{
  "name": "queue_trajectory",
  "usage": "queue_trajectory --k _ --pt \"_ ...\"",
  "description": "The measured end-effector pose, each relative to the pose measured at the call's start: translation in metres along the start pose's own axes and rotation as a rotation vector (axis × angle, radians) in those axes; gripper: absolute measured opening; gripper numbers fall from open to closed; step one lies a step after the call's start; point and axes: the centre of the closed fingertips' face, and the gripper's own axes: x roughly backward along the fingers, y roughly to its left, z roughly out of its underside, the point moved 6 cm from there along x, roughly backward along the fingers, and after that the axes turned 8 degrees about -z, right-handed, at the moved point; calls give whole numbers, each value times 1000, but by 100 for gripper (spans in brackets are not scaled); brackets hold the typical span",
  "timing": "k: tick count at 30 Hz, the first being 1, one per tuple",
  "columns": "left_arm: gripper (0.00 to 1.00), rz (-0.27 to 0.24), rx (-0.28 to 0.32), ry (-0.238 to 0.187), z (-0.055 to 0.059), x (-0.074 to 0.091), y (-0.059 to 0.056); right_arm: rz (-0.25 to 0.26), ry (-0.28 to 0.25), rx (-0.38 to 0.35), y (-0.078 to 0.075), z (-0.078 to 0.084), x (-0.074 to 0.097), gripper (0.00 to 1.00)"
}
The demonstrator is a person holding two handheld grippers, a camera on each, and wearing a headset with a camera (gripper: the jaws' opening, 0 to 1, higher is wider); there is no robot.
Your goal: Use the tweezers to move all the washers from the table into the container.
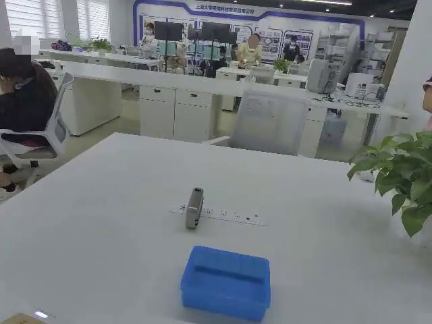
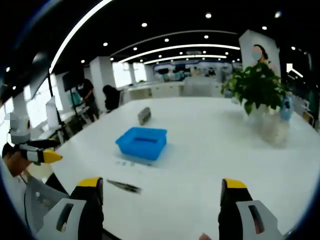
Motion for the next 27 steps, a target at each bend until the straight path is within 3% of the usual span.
queue_trajectory --k 27 --pt "99 14 -8 9 1 -2 -3 -4 15 12 1 0 -4 95"
